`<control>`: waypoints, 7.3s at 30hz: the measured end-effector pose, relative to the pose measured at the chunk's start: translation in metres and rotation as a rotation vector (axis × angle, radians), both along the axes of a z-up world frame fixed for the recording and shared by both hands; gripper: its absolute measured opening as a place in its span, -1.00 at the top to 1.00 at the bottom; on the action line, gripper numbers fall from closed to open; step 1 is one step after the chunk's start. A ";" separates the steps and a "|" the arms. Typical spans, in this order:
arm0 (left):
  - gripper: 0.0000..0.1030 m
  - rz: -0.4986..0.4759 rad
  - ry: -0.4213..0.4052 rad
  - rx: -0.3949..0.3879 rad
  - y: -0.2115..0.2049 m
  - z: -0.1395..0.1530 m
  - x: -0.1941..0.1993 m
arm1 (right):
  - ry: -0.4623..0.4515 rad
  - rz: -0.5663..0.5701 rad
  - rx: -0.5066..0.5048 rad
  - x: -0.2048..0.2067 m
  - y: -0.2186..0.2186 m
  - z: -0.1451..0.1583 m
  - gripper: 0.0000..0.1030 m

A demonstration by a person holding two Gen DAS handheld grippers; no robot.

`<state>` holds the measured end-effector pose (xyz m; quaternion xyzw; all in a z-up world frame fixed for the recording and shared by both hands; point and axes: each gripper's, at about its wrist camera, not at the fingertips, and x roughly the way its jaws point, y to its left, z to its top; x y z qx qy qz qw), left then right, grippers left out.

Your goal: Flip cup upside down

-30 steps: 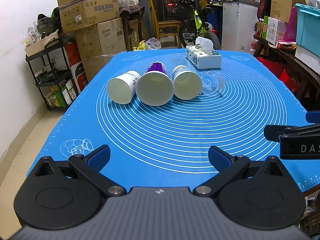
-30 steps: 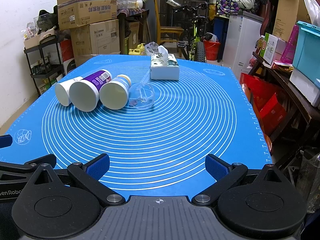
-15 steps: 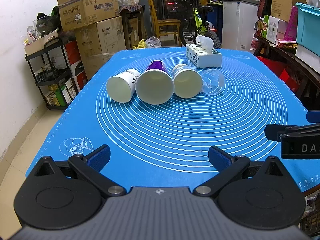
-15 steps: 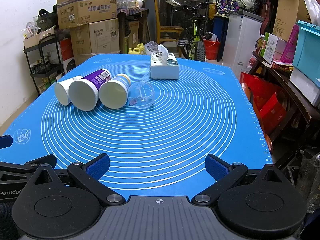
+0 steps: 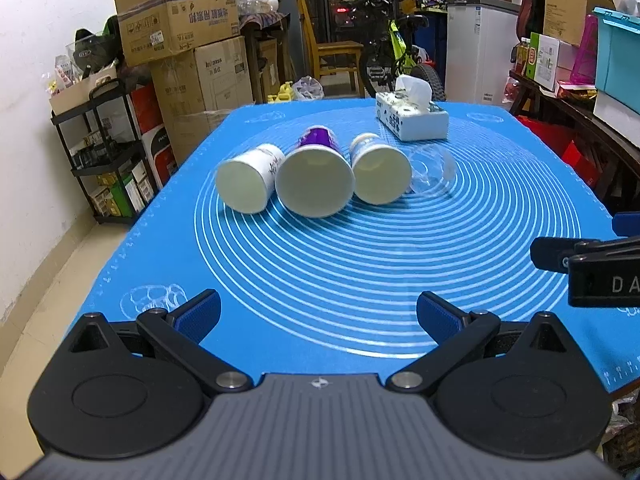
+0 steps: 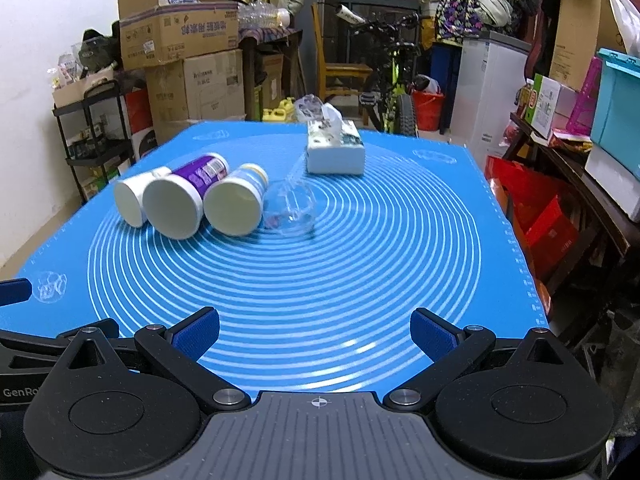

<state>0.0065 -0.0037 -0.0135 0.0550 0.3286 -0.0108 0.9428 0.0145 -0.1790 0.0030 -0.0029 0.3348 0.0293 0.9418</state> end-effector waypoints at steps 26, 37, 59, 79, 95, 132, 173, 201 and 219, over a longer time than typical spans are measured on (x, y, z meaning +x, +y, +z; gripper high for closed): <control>-0.99 0.008 -0.143 0.098 0.066 0.015 0.146 | -0.082 -0.006 0.062 0.068 0.004 -0.006 -0.96; -0.98 -0.031 -0.042 0.023 0.087 -0.008 0.187 | -0.053 -0.027 0.048 0.081 0.002 -0.019 -0.96; -0.18 -0.078 0.037 -0.070 0.090 -0.013 0.192 | -0.059 -0.042 0.048 0.076 0.002 -0.017 -0.96; -0.17 -0.011 -0.074 -0.060 0.052 0.035 0.102 | -0.092 -0.064 0.073 0.044 -0.016 -0.001 -0.96; -0.17 -0.070 -0.015 -0.060 -0.048 -0.008 0.068 | -0.026 -0.134 0.071 0.027 -0.055 -0.018 -0.96; -0.82 -0.106 -0.010 0.003 -0.066 -0.007 0.055 | 0.004 -0.123 0.067 0.025 -0.056 -0.017 -0.96; -0.93 0.107 0.049 -0.018 0.049 -0.013 0.102 | 0.338 0.108 0.256 0.161 0.037 -0.034 -0.28; -0.93 0.033 0.049 -0.033 0.015 -0.014 0.082 | -0.105 0.128 -0.013 0.073 0.011 -0.057 -0.81; -0.93 -0.098 0.059 -0.082 -0.036 0.000 0.010 | 0.015 0.046 0.036 -0.017 -0.033 -0.026 -0.82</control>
